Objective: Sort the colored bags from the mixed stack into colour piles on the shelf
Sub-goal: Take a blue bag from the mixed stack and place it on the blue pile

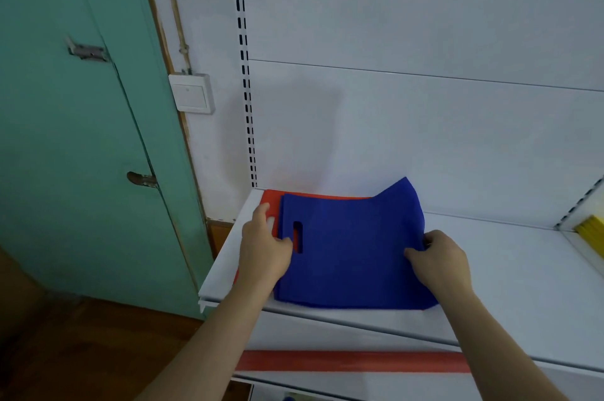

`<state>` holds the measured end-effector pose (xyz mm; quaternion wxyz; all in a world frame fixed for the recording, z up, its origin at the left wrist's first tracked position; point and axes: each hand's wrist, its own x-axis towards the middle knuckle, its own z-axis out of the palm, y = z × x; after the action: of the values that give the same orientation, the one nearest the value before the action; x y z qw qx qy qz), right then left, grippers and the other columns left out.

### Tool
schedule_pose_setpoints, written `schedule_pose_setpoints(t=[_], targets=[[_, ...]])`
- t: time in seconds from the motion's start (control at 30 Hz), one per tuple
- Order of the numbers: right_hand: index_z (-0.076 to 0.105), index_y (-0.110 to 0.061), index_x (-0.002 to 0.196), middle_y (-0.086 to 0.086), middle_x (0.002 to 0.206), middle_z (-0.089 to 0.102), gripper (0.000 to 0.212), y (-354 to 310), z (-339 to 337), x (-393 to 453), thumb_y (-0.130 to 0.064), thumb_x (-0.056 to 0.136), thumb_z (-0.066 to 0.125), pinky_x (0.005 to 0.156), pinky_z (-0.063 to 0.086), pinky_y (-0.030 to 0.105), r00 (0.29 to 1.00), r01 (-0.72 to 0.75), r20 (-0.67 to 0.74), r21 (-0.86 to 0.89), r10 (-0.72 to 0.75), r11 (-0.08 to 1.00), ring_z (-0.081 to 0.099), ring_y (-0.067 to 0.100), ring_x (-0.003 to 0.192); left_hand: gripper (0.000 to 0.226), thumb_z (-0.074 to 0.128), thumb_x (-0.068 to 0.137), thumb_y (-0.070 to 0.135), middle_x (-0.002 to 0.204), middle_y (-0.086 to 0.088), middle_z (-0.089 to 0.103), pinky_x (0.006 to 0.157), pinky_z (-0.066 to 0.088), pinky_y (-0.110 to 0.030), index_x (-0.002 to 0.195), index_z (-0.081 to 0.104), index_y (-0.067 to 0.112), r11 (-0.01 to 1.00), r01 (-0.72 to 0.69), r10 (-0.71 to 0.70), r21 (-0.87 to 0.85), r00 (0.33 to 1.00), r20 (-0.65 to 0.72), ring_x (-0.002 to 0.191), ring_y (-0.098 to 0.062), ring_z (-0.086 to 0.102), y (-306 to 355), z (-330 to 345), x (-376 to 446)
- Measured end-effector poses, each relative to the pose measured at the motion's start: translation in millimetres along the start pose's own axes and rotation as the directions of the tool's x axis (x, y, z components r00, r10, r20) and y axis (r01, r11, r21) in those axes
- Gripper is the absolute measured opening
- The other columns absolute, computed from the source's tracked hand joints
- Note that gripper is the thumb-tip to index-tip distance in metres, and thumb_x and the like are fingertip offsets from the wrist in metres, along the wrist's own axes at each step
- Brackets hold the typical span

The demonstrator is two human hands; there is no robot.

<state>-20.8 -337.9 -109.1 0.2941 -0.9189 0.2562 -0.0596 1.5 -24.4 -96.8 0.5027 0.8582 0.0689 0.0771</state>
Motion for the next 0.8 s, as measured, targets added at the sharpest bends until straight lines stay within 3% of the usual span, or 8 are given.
schedule_pose_setpoints(t=[0.07, 0.17, 0.23, 0.33, 0.43, 0.53, 0.67, 0.8], targets=[[0.058, -0.022, 0.108, -0.006, 0.094, 0.065, 0.019, 5, 2, -7, -0.028, 0.092, 0.067, 0.070, 0.050, 0.037, 0.998, 0.030, -0.061, 0.085, -0.025, 0.996, 0.062, 0.022, 0.085, 0.072, 0.071, 0.095, 0.011, 0.141, 0.001, 0.058, 0.059, 0.042, -0.012, 0.156, 0.037, 0.026, 0.994, 0.097, -0.094, -0.055, 0.994, 0.058, 0.103, -0.011, 0.058, -2, 7, 1], [0.058, -0.025, 0.110, -0.007, 0.094, 0.066, 0.019, 12, 2, -15, -0.029, 0.094, 0.067, 0.076, 0.054, 0.042, 0.989, 0.067, -0.142, 0.169, -0.043, 0.983, 0.062, 0.022, 0.085, 0.066, 0.071, 0.096, 0.016, 0.130, 0.001, 0.063, 0.067, 0.042, -0.018, 0.155, 0.040, 0.022, 0.992, 0.125, -0.120, -0.036, 0.987, 0.110, 0.103, -0.011, 0.059, -4, 14, -1], [0.057, -0.027, 0.114, -0.009, 0.096, 0.066, 0.022, 16, 0, -19, -0.035, 0.095, 0.067, 0.078, 0.057, 0.045, 0.981, 0.086, -0.192, 0.225, -0.042, 0.971, 0.064, 0.021, 0.086, 0.065, 0.070, 0.097, 0.025, 0.123, 0.002, 0.061, 0.076, 0.050, -0.026, 0.154, 0.041, 0.017, 0.985, 0.045, -0.057, 0.167, 0.996, 0.068, 0.099, -0.012, 0.060, -1, 14, -4], [0.055, -0.036, 0.113, -0.016, 0.096, 0.065, 0.028, 18, -7, -23, -0.056, 0.095, 0.065, 0.075, 0.054, 0.041, 0.961, 0.143, -0.271, 0.317, -0.055, 0.938, 0.064, 0.012, 0.084, 0.076, 0.065, 0.097, 0.048, 0.133, -0.007, 0.059, 0.099, 0.052, -0.041, 0.157, 0.036, 0.011, 0.890, -0.073, 0.056, 0.450, 0.997, 0.052, 0.116, -0.026, 0.058, -1, 16, -8], [0.057, -0.042, 0.110, -0.021, 0.096, 0.066, 0.030, 14, -16, -25, -0.068, 0.096, 0.057, 0.073, 0.049, 0.036, 0.952, 0.204, -0.295, 0.403, -0.084, 0.892, 0.063, 0.002, 0.088, 0.067, 0.058, 0.099, 0.058, 0.130, -0.004, 0.061, 0.094, 0.054, -0.041, 0.147, 0.042, 0.014, 0.817, -0.170, 0.154, 0.551, 0.985, 0.076, 0.111, -0.025, 0.058, -1, 26, -8], [0.060, -0.042, 0.115, -0.027, 0.097, 0.069, 0.018, 10, -23, -26, -0.049, 0.099, 0.063, 0.074, 0.050, 0.032, 0.962, 0.250, -0.199, 0.378, -0.186, 0.891, 0.065, 0.001, 0.089, 0.069, 0.060, 0.099, 0.053, 0.137, -0.003, 0.058, 0.096, 0.053, -0.040, 0.152, 0.038, 0.015, 0.796, -0.196, 0.181, 0.573, 0.980, 0.084, 0.116, -0.026, 0.057, -1, 31, -2], [0.058, -0.041, 0.120, -0.028, 0.100, 0.068, 0.034, 15, -39, -25, -0.023, 0.094, 0.070, 0.075, 0.046, 0.029, 0.970, 0.240, -0.059, 0.326, -0.234, 0.914, 0.062, 0.000, 0.095, 0.064, 0.066, 0.098, 0.042, 0.138, -0.007, 0.057, 0.097, 0.051, -0.041, 0.148, 0.041, 0.012, 0.777, -0.162, 0.140, 0.608, 0.987, 0.085, 0.117, -0.029, 0.056, 0, 36, 6], [0.055, -0.048, 0.103, -0.027, 0.095, 0.066, 0.031, 20, -54, -32, -0.022, 0.094, 0.068, 0.070, 0.044, 0.024, 0.944, 0.326, -0.154, 0.303, -0.291, 0.896, 0.062, -0.001, 0.090, 0.073, 0.061, 0.099, 0.049, 0.142, -0.009, 0.055, 0.102, 0.051, -0.043, 0.155, 0.034, 0.011, 0.821, -0.163, 0.161, 0.548, 0.986, 0.052, 0.123, -0.029, 0.055, 1, 42, 5]])
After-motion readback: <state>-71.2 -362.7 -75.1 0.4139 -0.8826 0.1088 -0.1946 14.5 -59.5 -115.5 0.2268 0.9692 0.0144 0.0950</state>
